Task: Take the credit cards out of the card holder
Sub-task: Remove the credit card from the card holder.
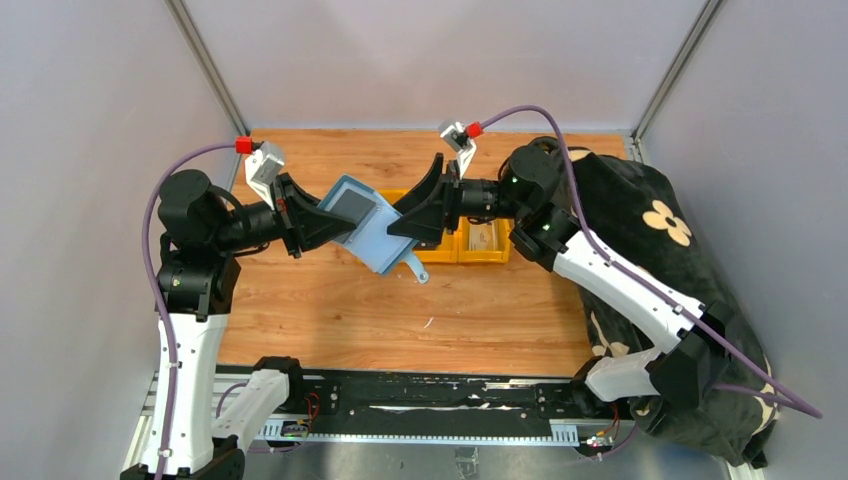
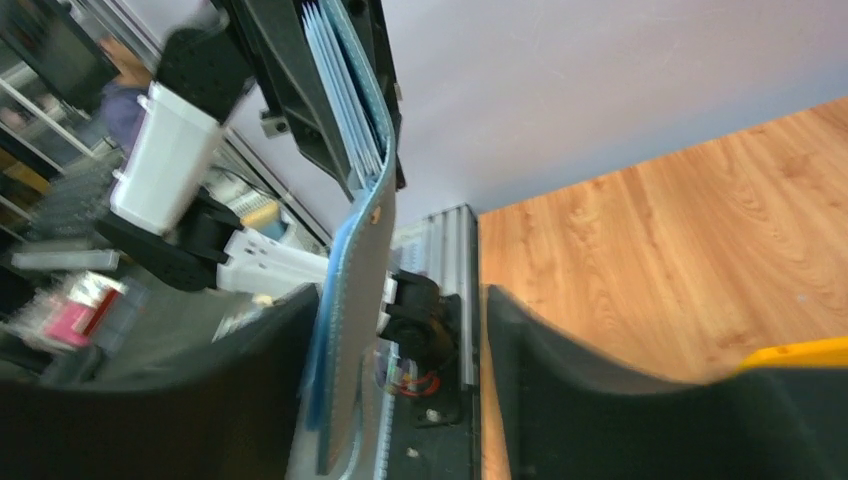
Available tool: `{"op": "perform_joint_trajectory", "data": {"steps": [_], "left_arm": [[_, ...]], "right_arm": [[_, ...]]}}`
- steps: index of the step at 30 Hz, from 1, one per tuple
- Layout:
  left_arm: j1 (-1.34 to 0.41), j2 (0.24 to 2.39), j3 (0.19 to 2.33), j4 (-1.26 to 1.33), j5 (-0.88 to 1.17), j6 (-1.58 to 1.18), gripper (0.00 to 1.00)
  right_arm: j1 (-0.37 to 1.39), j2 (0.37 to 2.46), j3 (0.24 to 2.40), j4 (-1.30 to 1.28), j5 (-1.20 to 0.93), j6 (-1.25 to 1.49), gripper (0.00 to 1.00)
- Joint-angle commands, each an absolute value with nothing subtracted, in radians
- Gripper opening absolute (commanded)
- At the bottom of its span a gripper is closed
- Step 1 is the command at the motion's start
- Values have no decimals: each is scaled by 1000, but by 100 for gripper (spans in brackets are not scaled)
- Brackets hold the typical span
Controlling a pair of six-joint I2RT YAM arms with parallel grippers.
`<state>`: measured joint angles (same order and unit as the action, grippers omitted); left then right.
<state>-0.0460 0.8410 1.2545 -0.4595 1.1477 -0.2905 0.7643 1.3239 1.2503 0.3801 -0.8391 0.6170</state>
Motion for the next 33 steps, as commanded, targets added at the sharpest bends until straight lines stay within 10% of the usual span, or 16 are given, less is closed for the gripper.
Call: {"op": "perform_joint_trajectory", "data": {"steps": [1,5,14,16,19,33], "left_arm": [[-40,827,1250,-440,1151,-295,0],[-40,823,1223,-409,1154,-336,0],[-40,793,1098,-270,1142,-472,14],[-40,804,1117,-290,1142,-467,44],[-40,822,1156,-388,1153,-410,59],[-32,865,1246,-641,1216,-175,51]], "right_arm": [[794,1361,1336,254,-883,552,50],[806,1425,1416,152,-940,564,4],[832,1414,1388,132,-968,513,0],[829,1407,1385,85,-943,489,0],[815,1395,1393,-32,-911,430,0],[741,1316,1364,-111,-921,390,0]]}}
